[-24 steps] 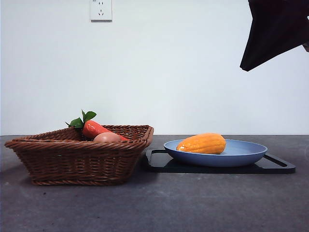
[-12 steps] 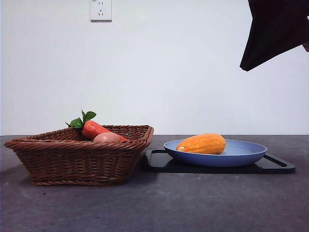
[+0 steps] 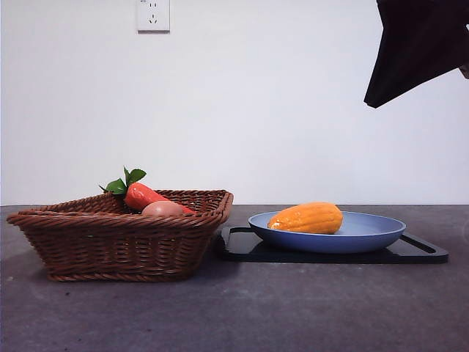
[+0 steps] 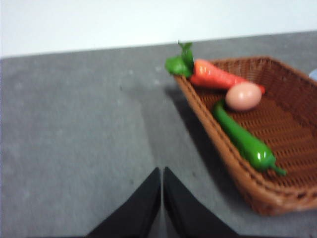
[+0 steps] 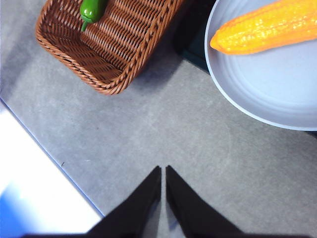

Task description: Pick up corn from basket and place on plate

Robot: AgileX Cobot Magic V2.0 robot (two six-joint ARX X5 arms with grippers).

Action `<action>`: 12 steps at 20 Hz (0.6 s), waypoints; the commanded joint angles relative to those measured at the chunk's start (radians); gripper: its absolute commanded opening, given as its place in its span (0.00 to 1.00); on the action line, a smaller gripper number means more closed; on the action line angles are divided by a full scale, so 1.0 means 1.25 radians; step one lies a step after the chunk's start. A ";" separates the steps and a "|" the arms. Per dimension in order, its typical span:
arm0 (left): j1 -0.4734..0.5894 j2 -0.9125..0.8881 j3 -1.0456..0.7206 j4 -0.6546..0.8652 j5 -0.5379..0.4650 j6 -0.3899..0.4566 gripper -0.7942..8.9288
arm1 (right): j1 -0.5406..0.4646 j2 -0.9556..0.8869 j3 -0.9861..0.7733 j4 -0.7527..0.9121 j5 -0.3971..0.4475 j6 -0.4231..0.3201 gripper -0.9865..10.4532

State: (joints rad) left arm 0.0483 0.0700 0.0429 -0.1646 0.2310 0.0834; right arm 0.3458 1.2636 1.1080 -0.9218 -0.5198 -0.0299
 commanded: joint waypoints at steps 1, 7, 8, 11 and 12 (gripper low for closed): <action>0.002 -0.029 -0.014 -0.015 -0.003 -0.020 0.09 | 0.003 0.008 0.008 0.007 -0.001 -0.004 0.09; 0.003 -0.054 -0.025 -0.024 -0.003 -0.027 0.09 | 0.003 0.008 0.008 0.007 0.000 -0.004 0.09; 0.003 -0.053 -0.025 -0.023 -0.002 -0.028 0.09 | 0.003 0.008 0.008 0.007 -0.001 -0.004 0.09; 0.003 -0.053 -0.025 -0.023 -0.002 -0.028 0.09 | 0.003 0.008 0.008 0.007 -0.001 -0.004 0.09; 0.003 -0.053 -0.025 -0.023 -0.002 -0.028 0.09 | 0.003 0.008 0.008 0.007 0.000 -0.004 0.09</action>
State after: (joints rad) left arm 0.0502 0.0036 0.0353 -0.1783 0.2272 0.0570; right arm 0.3458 1.2636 1.1080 -0.9218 -0.5198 -0.0299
